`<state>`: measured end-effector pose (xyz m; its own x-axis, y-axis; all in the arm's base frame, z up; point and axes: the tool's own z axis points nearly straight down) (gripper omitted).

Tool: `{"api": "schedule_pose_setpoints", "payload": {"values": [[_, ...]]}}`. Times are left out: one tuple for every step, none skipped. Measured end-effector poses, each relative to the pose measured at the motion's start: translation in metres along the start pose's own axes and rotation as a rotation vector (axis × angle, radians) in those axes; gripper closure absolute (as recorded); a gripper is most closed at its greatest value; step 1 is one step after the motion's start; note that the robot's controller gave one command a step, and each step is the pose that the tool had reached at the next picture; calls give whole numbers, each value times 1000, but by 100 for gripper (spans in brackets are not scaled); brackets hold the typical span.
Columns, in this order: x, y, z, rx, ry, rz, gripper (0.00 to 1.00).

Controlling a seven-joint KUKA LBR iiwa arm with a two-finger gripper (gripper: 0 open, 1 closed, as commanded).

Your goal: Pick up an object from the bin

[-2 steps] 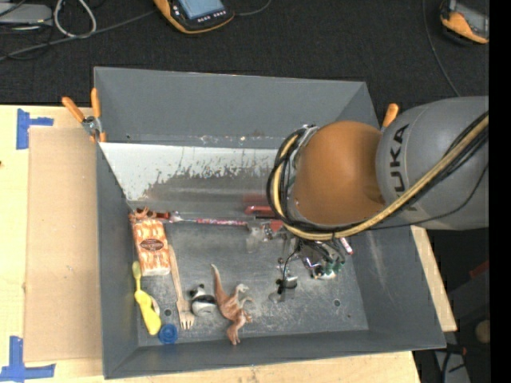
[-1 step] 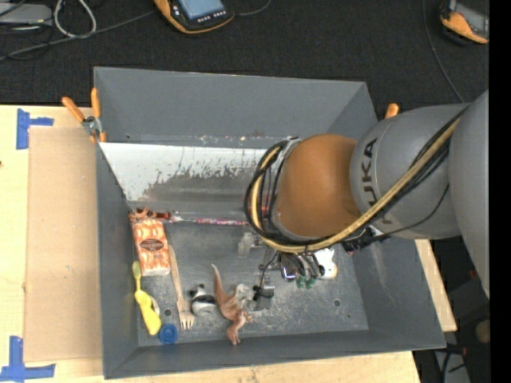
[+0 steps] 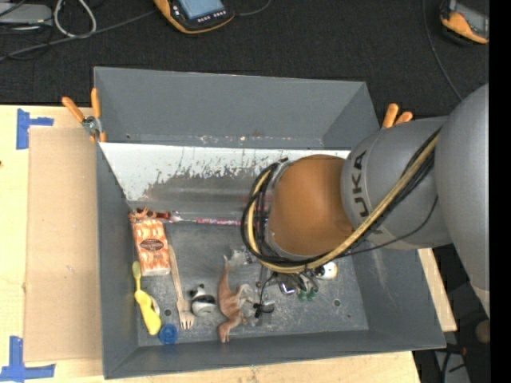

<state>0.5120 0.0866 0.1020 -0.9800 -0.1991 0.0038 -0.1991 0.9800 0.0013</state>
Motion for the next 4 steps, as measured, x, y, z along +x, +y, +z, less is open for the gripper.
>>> {"api": "schedule_pose_setpoints", "payload": {"values": [[10,27,19,1,-1,97,0],[25,22,32,0,0,-54,100],[25,22,32,0,0,-54,100],[26,33,-32,0,9,-56,100]]}}
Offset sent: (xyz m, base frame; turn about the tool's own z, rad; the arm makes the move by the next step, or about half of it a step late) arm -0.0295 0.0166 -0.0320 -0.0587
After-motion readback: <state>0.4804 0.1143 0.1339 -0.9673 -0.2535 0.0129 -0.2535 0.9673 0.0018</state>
